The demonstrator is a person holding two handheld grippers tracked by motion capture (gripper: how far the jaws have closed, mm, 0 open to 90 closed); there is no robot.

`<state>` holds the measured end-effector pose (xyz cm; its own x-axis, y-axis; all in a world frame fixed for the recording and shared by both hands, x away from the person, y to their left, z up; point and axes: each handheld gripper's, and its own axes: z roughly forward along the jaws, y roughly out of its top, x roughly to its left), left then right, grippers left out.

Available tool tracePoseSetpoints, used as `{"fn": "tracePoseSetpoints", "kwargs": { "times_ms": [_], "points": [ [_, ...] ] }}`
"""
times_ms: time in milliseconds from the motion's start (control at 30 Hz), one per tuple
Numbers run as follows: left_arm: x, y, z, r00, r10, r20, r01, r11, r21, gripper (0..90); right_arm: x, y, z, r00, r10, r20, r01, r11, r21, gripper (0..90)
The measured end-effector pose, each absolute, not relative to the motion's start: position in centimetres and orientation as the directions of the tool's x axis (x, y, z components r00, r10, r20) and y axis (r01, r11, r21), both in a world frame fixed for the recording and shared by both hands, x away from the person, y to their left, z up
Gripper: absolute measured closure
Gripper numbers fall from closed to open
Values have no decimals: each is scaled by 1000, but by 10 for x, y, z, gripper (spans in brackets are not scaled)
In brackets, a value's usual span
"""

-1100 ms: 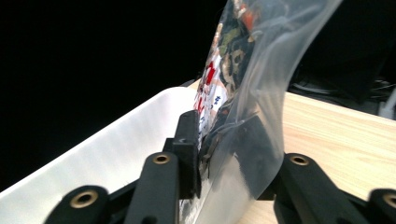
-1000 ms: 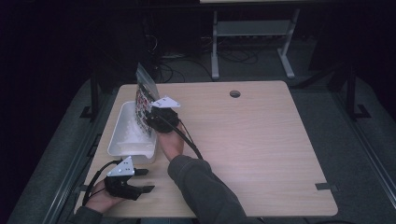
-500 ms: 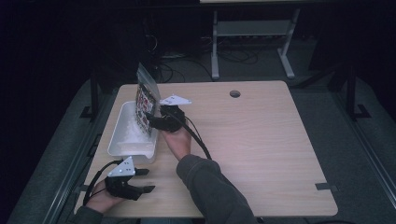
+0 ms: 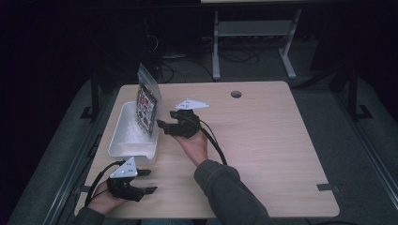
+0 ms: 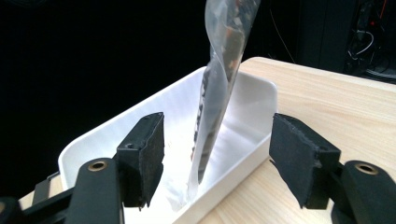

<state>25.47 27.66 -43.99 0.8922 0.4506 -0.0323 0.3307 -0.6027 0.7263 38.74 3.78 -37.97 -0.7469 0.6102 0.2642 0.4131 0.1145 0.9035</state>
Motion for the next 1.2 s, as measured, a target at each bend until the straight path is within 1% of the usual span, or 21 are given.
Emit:
{"fn": "tracePoseSetpoints", "kwargs": {
  "times_ms": [233,700,1200],
  "points": [
    [255,275,-440,892,451,-33,330,-599,729,326,382,21,-380,-764,593,255,411,143,900,322],
    [254,269,-440,892,450,-43,336,-597,728,314,371,-20,-388,-777,565,278,432,157,888,301],
    [254,266,-441,890,453,-48,342,-595,727,299,358,-66,-405,-745,592,306,467,135,874,291]
  ]
}}
